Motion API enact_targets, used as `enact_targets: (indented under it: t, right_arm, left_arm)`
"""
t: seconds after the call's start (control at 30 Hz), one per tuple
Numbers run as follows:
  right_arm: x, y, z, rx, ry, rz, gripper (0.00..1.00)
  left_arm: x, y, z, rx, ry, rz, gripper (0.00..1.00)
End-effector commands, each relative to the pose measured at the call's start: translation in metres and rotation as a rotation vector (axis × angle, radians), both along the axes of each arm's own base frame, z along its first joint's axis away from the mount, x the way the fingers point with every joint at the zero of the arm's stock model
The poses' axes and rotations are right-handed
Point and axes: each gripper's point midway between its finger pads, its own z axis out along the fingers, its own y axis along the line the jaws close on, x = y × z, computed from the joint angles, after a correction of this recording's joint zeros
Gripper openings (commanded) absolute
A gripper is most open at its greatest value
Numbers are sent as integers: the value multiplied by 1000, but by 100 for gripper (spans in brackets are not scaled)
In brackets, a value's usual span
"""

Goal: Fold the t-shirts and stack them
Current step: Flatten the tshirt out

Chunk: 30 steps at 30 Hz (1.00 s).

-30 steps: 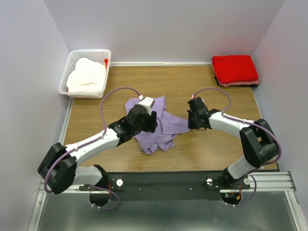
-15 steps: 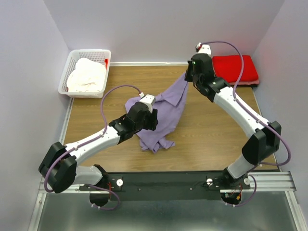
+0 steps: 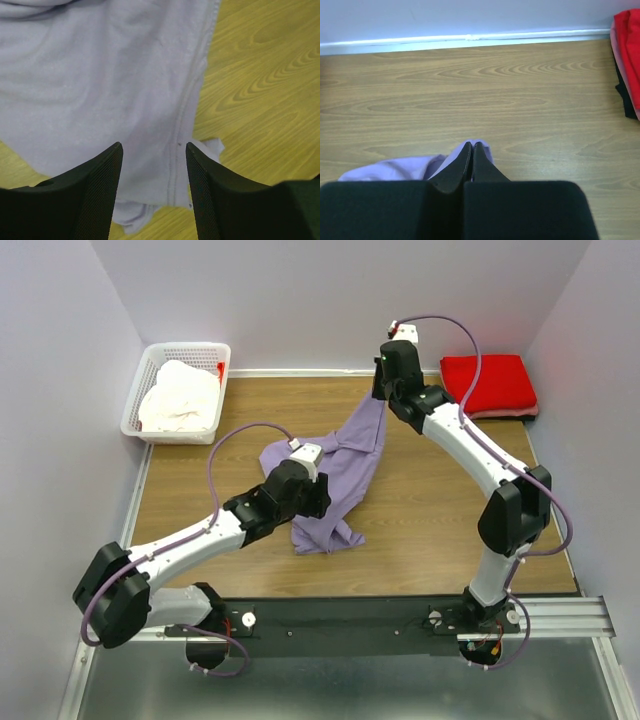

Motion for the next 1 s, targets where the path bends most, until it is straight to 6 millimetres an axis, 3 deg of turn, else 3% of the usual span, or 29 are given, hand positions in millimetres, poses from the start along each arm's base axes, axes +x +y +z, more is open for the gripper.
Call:
enact_targets:
  t: [0.0,0.1,0.23,0.27,0.37,0.43,0.47,0.53,0.57,0.63,0.8,0.83,0.87,0.9,0.93,0.97]
  right_arm:
    - [0,-5,-8,-13,11,-16,1]
    - [5,-15,-42,-53,68,-47,3]
    - [22,-29,-61,-39,101,-84,13]
    - [29,-28,-62,-19,102,-89,36]
    - [37,-33,-61,-11,102,-79,74]
    - [31,-29,-56,-1,104,-42,88]
    - [25,-31,-43,0,83,-29,99]
    - [9,-41,-35,-14,76,-41,100]
    - [5,-47,-50,-40,104,-54,100]
    - [-18,-68,-50,-75,109,-95,100]
    - [-66,-111,-51,-121,115,-148,100]
    - [-77,-121,-35,-110,76,-169,100]
    - [-84,-127,-33,-108,70,-181,100]
    - [-95,-132,-46,-111,94,-188,100]
    - [-106,-138,-30,-82,53,-202,100]
    - [-113,-140,-30,-70,49,-207,100]
  left_arm:
    - [2,-25,12,-12,-23,-42,61]
    - [5,-38,11,5,-25,-68,60]
    - [5,-50,10,20,-33,-91,60]
    - [4,-52,9,24,-33,-97,60]
    - [6,-57,9,37,-39,-108,60]
    - [11,-61,11,64,-50,-114,59]
    - [13,-62,11,78,-54,-118,59]
    - [20,-70,10,121,-70,-129,59]
    - [23,-71,9,137,-72,-130,59]
    - [25,-83,0,182,-64,-155,59]
    - [27,-106,-38,381,-39,-229,59]
    - [22,-113,-44,409,-41,-249,59]
    - [26,-112,-47,444,-52,-234,59]
    - [25,-115,-52,467,-50,-244,59]
    - [24,-119,-61,501,-46,-260,59]
    - [25,-121,-65,515,-44,-260,59]
